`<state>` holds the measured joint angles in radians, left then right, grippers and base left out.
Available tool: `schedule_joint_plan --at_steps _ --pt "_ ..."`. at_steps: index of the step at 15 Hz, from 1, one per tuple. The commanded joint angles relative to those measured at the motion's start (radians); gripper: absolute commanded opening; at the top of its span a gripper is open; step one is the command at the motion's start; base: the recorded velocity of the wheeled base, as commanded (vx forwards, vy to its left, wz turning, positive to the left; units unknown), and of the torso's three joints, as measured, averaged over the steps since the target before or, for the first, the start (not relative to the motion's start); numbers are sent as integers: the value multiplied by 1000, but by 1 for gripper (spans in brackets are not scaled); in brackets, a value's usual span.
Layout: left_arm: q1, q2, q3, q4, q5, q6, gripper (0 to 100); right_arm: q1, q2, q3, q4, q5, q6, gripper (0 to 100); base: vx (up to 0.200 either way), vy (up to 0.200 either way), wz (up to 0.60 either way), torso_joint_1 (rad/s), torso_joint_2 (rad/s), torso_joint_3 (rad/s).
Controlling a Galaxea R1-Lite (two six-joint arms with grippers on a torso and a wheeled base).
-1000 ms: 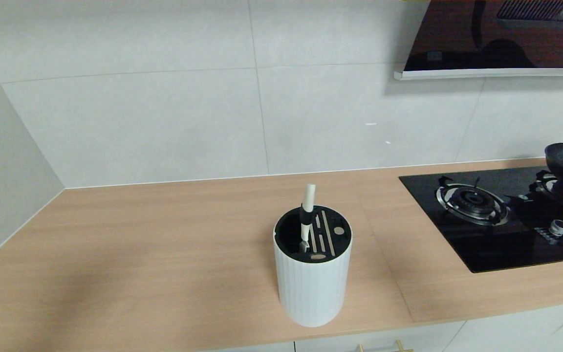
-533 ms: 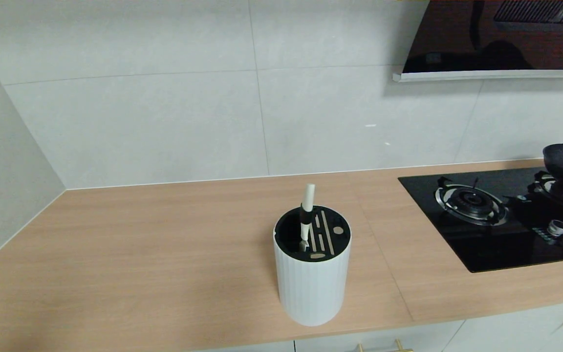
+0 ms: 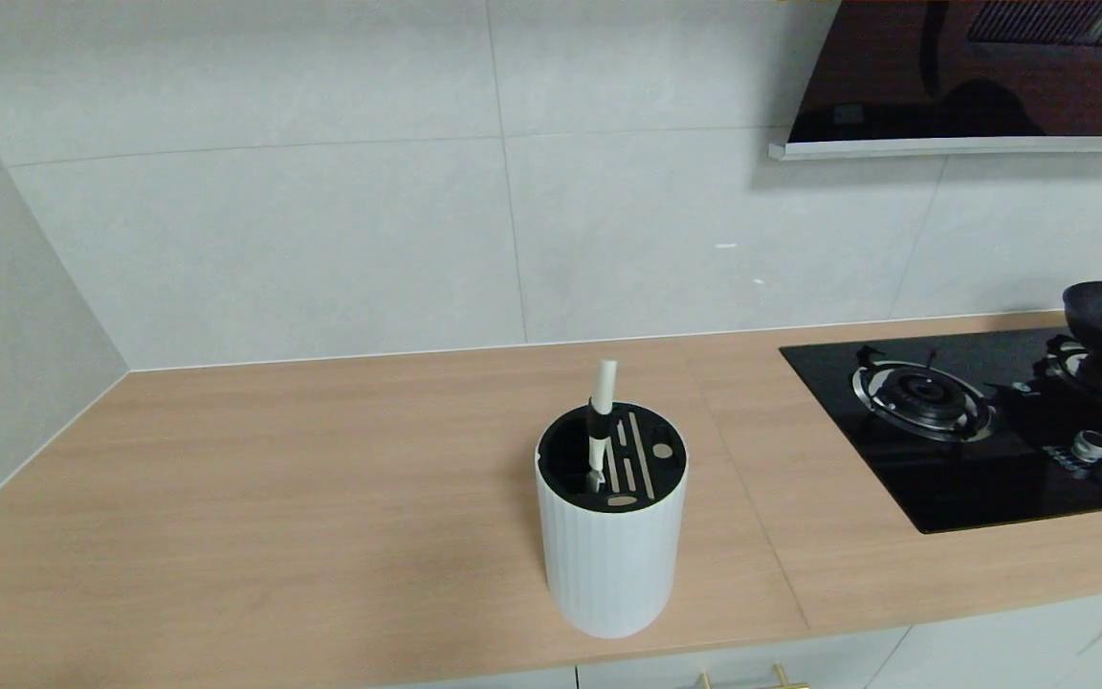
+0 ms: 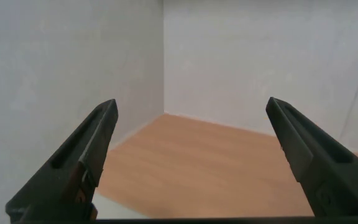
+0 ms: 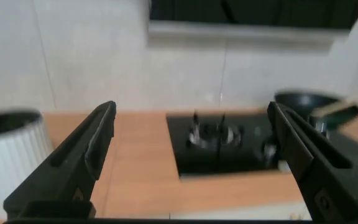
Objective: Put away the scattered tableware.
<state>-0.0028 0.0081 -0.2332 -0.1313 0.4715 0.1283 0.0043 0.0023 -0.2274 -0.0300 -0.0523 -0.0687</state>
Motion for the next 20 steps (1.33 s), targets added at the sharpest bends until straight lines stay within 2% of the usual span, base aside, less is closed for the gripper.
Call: schedule_joint_plan --at_steps 1,3,4,5,6,7,9,10,13,14,15,16,20 --pt "1 -8 150 -14 -79 -9 100 0 -2 152 -77 2 0 100 0 0 0 0 0 0" --pt "1 -8 227 -28 -146 -19 100 0 -2 227 -156 9 0 100 0 0 0 0 0 0" --pt "1 -8 233 -14 -171 -27 100 0 -2 227 -133 23 0 100 0 0 0 0 0 0" --pt "1 -8 233 16 -208 -56 100 0 -2 227 -105 43 1 100 0 0 0 0 0 0" --pt "1 -8 233 33 -221 -61 100 0 -2 227 -87 49 1 100 0 0 0 0 0 0" --pt "1 -8 233 94 -267 -67 100 0 -2 227 -11 60 1 100 0 0 0 0 0 0" --pt "1 -8 233 96 -366 -101 100 0 -2 227 35 83 14 100 0 0 0 0 0 0" --pt "1 -8 233 128 -461 -114 100 0 -2 226 36 88 15 100 0 0 0 0 0 0" --pt "0 -8 233 134 -516 -36 100 0 -2 226 35 89 29 100 0 0 0 0 0 0" --pt "0 -8 233 134 -516 -44 100 -1 -2 226 35 89 37 100 0 0 0 0 0 0" --pt "0 -8 233 134 -514 -87 100 -1 -2 226 35 89 37 100 0 0 0 0 0 0" --pt "1 -8 233 133 -514 -114 100 -1 -2 226 35 89 37 100 0 0 0 0 0 0" --pt "0 -8 233 133 -514 -113 100 0 -2 227 35 89 38 100 0 0 0 0 0 0"
